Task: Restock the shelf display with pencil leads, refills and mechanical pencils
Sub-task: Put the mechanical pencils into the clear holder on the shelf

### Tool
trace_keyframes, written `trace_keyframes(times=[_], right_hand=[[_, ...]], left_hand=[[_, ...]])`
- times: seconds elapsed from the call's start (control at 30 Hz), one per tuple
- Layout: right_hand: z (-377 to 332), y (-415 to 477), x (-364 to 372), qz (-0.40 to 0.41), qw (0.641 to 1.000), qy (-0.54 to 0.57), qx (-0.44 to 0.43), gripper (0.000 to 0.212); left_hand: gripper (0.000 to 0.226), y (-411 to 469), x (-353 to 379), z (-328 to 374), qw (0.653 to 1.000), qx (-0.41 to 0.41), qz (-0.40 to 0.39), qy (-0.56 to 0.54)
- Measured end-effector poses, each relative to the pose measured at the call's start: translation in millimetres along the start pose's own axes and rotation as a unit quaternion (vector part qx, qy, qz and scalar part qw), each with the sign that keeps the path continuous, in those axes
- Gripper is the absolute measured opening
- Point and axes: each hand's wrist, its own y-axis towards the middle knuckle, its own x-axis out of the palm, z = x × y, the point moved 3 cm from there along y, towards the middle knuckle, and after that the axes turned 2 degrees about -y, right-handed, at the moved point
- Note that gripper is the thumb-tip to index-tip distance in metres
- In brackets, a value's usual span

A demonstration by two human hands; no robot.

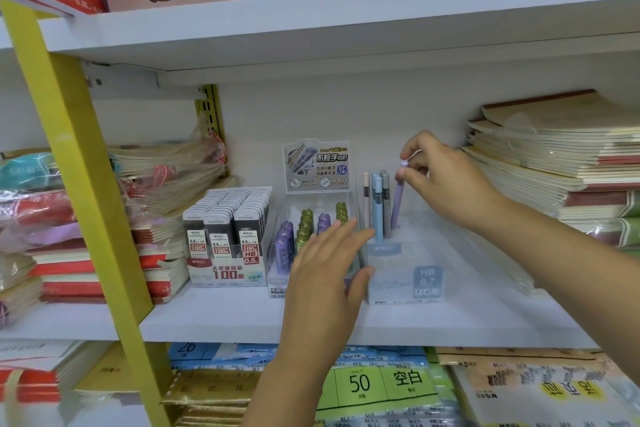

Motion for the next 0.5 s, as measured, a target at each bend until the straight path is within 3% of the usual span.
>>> trace_keyframes(times=[0.27, 0.43, 0.5], right_hand=[[-4, -3, 2, 0.003, 1.0, -0.009, -0.006, 0.011], [4, 5, 9, -0.017, 0.989, -0.149, 0.005, 0.016], [7, 5, 10, -0.041, 0.988, -0.144, 0.034, 0.022]], left_hand=[[0.05, -1, 1, -2, 1.0, 0.005, -0.005, 0.002], [0.049, -1, 1, -4, 1.0, 0.006, 0.002, -0.006], [0.05, -1, 1, -3, 1.0, 0.004, -0.005, -0.01]])
